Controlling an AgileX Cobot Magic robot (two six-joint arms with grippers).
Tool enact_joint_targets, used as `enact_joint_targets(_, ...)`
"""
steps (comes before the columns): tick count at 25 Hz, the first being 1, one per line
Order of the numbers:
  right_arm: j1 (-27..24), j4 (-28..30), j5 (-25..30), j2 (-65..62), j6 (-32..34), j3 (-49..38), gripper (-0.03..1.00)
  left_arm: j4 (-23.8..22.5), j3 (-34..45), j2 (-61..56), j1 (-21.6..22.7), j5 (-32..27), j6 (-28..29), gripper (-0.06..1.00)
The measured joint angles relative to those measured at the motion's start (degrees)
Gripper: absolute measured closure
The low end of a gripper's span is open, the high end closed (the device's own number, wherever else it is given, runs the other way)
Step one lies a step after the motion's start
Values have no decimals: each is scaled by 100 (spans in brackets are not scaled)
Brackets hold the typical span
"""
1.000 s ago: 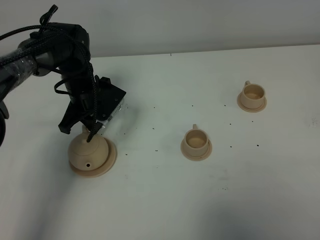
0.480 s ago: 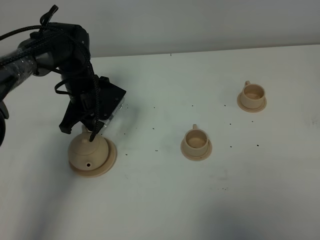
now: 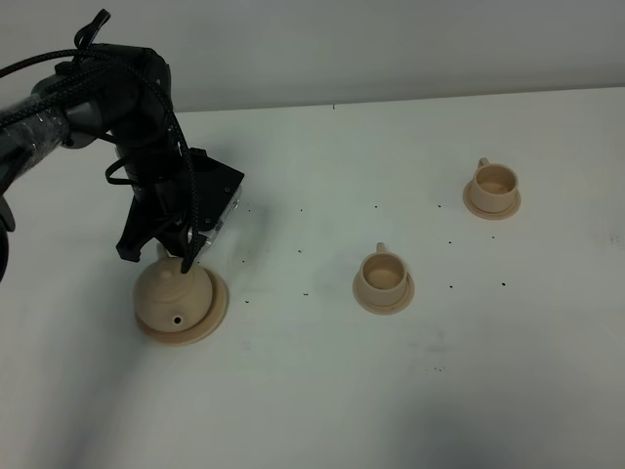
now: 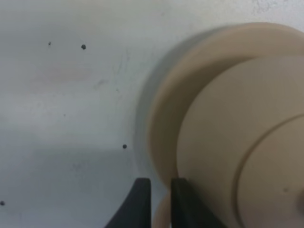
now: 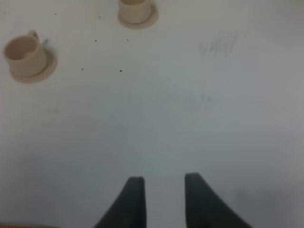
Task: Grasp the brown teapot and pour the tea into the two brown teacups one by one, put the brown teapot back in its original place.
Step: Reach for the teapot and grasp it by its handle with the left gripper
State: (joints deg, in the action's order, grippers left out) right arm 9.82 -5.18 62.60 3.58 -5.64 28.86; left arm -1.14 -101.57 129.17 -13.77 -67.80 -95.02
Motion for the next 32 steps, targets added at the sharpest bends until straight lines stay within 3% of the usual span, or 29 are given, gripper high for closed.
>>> enact_joint_targets(4, 0, 0, 0, 0, 0, 0, 75, 0, 0, 0, 0, 126, 73, 82)
enact_joint_targets(8, 0, 0, 0, 0, 0, 0, 75, -5, 0, 0, 0, 698, -85, 81)
enact_joint_targets(14, 0, 0, 0, 0, 0, 0, 75, -5, 0, -164, 0, 1080, -1731, 80)
enact_joint_targets(20, 0, 0, 0, 0, 0, 0, 75, 66, 0, -805, 7, 824, -2415, 80)
enact_joint_targets(25, 0, 0, 0, 0, 0, 0, 75, 783, -5, -1130, 233, -49, -2452, 80)
enact_joint_targets(27, 0, 0, 0, 0, 0, 0, 74, 769, -5, -1138, 293, -63, -2452, 80)
enact_joint_targets(32, 0, 0, 0, 0, 0, 0, 74, 237, -5, -1138, 321, -63, -2452, 80)
